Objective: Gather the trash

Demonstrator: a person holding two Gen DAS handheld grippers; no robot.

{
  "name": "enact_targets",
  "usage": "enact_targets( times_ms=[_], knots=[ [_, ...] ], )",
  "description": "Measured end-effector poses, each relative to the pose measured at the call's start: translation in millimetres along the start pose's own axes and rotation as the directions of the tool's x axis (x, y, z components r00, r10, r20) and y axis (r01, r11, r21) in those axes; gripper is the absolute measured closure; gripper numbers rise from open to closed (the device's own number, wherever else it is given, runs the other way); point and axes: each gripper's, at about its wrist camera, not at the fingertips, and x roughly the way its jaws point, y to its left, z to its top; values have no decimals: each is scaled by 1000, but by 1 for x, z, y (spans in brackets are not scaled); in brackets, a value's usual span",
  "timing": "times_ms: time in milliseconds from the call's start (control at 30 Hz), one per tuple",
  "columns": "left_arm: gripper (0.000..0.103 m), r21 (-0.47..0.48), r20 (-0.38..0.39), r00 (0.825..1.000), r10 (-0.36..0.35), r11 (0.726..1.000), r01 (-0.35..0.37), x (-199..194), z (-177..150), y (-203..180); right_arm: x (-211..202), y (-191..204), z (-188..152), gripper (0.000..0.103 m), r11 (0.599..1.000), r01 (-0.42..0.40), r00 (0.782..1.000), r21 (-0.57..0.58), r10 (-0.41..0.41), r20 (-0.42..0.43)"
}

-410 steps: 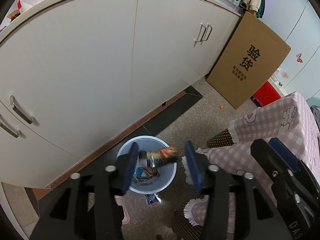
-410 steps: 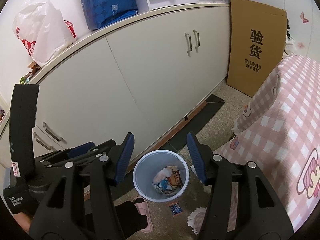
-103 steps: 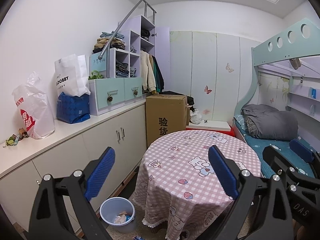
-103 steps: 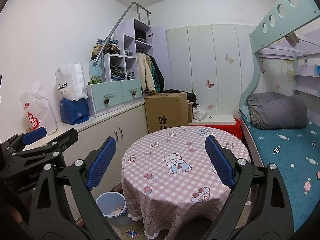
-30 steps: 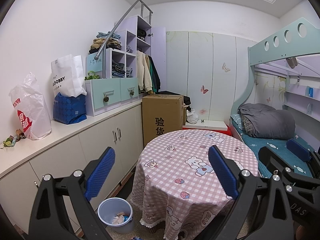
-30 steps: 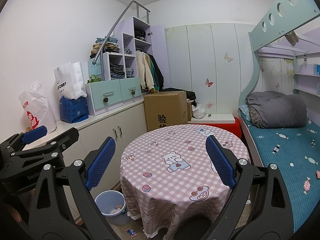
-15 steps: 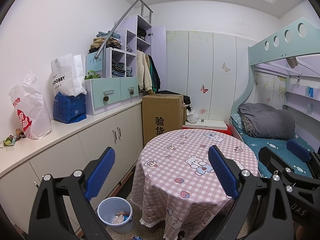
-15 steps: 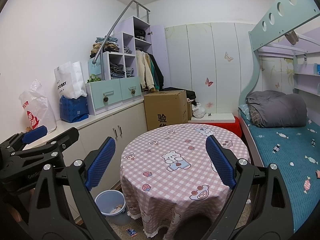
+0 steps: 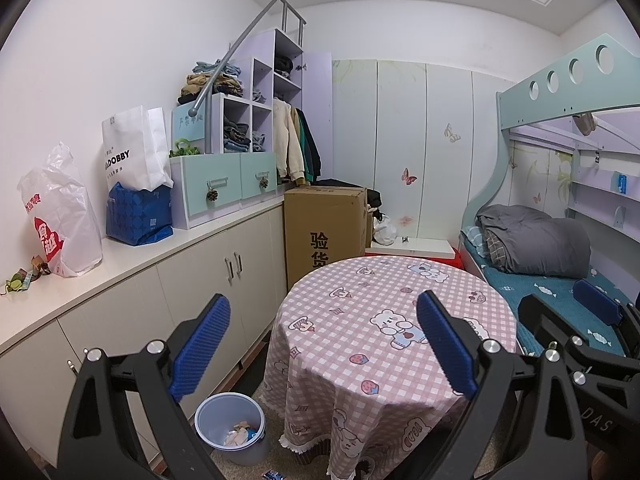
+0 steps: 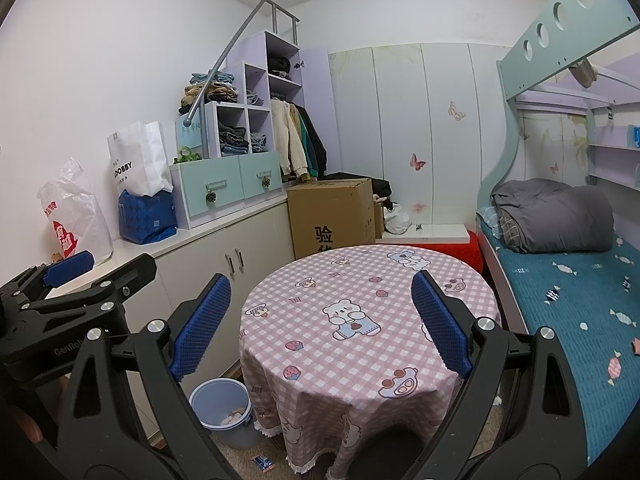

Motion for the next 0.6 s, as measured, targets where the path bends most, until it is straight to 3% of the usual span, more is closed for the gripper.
enact_targets(
  times_ms=[600],
  knots=[
    [10, -1, -3, 1000, 2, 1000, -2, 1, -4, 1, 2, -1, -4, 13, 1000, -3, 1000, 1, 3, -7]
  ],
)
